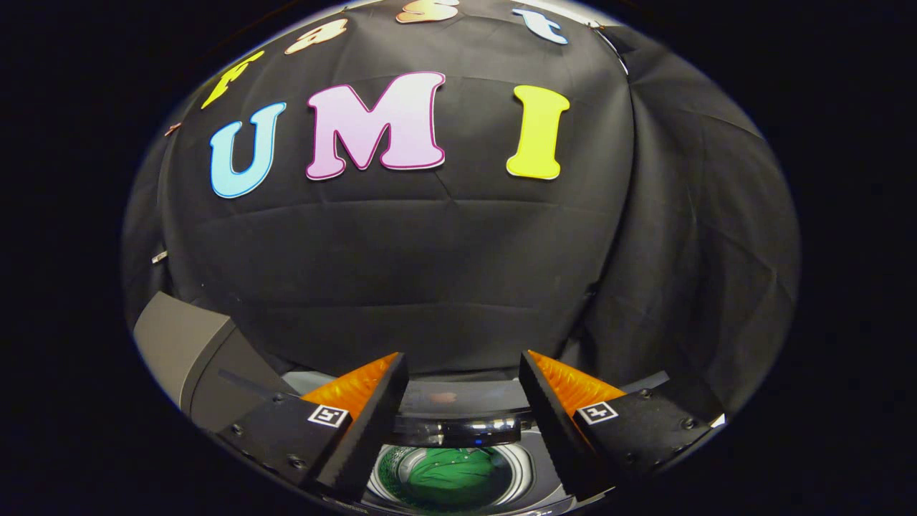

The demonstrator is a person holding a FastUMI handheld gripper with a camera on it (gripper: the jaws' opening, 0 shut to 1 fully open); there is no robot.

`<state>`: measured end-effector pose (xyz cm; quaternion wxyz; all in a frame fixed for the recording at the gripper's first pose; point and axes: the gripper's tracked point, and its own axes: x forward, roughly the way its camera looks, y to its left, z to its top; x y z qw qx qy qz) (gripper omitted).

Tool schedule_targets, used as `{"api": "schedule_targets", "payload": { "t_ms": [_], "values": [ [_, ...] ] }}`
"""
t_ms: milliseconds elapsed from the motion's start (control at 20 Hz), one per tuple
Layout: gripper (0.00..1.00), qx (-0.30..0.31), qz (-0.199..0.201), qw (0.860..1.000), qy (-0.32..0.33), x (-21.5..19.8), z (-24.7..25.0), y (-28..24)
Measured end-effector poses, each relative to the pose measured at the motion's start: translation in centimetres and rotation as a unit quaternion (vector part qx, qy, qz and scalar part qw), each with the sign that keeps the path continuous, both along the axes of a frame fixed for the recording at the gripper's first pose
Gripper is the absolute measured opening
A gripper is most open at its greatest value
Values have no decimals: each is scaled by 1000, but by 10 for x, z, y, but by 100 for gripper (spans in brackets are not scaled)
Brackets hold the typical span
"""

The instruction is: Put the clothes into the washing machine and then close the washing machine lid.

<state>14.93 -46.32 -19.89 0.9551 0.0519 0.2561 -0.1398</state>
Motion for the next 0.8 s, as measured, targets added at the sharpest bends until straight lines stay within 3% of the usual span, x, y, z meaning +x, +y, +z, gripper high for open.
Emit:
{"api": "schedule_targets", "payload": {
  "t_ms": [300,500,650,800],
  "values": [
    [99,11,14,1000,9,-43,-19,14],
    [100,-3,23,994,109,-100,-72,21],
    [100,1,36,993,110,-123,-94,42],
    [100,6,49,996,71,-116,-62,64]
  ]
}}
